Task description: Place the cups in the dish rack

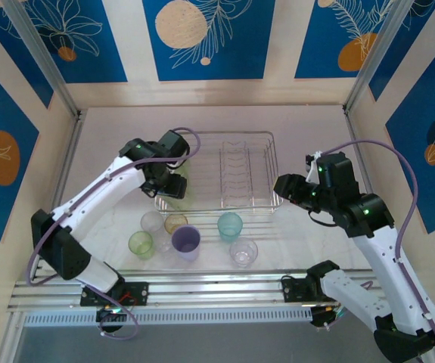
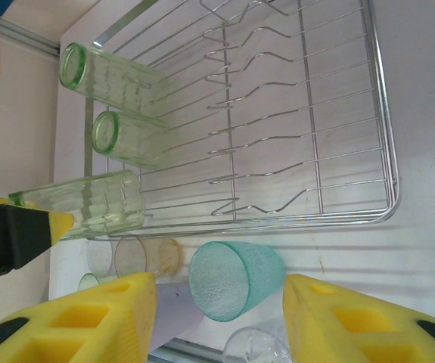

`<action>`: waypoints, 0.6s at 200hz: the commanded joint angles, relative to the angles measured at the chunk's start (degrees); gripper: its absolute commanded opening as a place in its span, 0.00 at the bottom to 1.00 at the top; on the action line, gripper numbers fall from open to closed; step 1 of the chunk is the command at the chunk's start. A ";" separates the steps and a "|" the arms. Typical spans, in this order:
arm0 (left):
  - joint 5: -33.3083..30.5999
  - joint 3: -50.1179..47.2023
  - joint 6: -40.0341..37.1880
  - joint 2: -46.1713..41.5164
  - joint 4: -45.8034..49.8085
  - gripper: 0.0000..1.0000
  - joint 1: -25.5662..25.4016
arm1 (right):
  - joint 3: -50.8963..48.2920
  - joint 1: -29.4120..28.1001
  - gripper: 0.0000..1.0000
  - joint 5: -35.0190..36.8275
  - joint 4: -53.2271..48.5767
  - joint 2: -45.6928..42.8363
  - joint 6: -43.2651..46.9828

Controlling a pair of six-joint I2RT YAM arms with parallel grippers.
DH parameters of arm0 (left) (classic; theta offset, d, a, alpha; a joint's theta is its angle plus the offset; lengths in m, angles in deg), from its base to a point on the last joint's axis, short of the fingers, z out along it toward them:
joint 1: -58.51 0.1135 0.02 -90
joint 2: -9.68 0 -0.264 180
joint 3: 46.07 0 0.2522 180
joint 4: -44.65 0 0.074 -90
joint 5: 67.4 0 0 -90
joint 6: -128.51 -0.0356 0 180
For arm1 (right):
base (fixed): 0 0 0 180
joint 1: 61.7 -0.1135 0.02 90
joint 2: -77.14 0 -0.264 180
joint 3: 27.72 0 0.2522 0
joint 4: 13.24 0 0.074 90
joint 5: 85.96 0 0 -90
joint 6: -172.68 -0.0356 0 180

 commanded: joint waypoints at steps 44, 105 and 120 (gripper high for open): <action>-7.32 4.04 -1.89 6.81 2.42 0.00 -1.57 | -2.80 -0.13 0.49 -0.70 0.76 -0.43 -0.75; -8.46 3.00 -1.94 11.60 0.63 0.07 -1.75 | -2.79 -0.37 0.52 -3.20 0.55 0.59 0.01; -8.22 2.58 -1.94 12.22 -0.15 0.12 -1.71 | -2.56 -0.95 0.52 -3.85 0.38 1.39 0.72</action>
